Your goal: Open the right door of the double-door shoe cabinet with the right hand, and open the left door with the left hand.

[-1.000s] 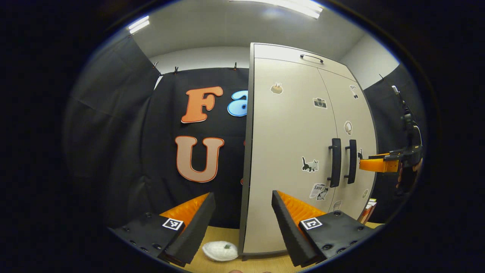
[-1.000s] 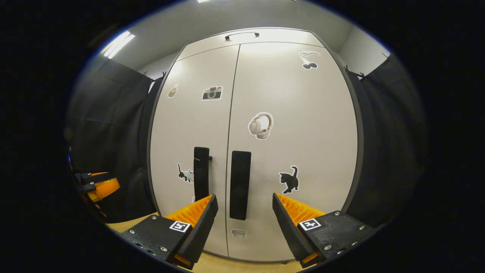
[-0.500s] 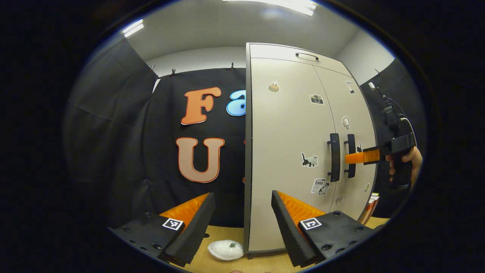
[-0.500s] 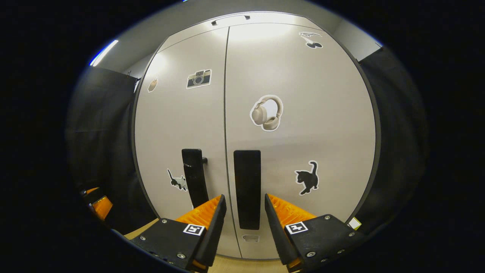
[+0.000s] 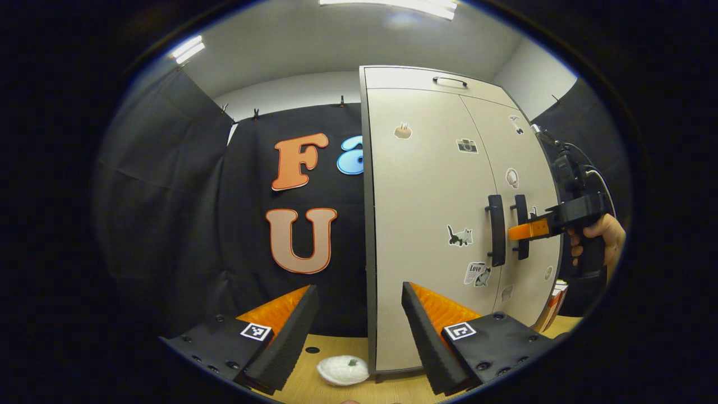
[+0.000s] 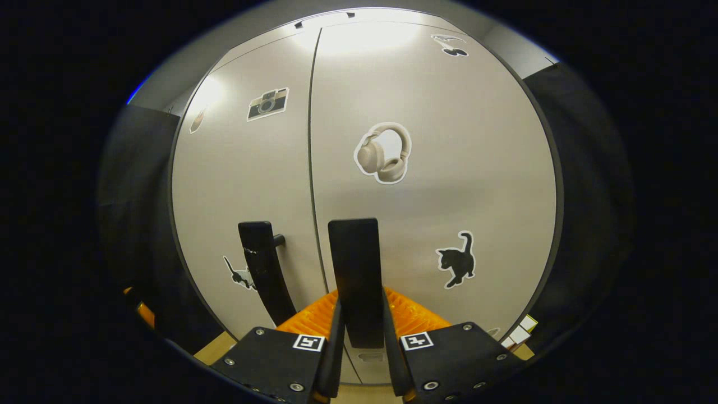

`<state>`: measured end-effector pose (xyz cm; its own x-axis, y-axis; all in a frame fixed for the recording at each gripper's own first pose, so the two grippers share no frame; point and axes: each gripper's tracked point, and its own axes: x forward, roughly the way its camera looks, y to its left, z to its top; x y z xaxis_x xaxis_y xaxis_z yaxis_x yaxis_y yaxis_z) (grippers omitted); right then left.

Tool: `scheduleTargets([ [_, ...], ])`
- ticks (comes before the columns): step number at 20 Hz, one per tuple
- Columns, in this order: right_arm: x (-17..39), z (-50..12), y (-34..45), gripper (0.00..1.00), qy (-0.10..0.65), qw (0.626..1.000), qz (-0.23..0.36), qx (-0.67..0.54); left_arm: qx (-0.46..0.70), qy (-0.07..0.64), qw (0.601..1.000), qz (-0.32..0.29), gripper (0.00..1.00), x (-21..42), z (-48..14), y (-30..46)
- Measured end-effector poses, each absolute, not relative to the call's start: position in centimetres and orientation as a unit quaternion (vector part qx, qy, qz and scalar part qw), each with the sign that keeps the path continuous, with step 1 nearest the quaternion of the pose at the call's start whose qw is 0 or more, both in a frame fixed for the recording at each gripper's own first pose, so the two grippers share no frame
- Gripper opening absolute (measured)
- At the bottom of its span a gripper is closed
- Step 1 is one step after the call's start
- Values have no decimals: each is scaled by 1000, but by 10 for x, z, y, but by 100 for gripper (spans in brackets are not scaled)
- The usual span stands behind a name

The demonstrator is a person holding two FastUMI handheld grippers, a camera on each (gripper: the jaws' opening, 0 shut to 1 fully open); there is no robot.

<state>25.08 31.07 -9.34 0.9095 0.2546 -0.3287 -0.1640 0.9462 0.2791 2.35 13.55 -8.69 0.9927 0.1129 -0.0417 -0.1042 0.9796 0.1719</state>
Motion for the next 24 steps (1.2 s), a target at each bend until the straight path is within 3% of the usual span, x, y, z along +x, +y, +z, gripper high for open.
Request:
scheduleTargets([
  [3, 250, -94, 311, 31, 192, 965, 115, 138, 73, 32, 996, 41, 96, 29, -90, 119],
  [7, 245, -93, 310, 17, 195, 961, 138, 143, 62, 39, 997, 18, 96, 32, -93, 92],
  [24, 163, -73, 263, 17, 151, 954, 214, 142, 49, 59, 997, -25, 97, 30, -99, 14],
])
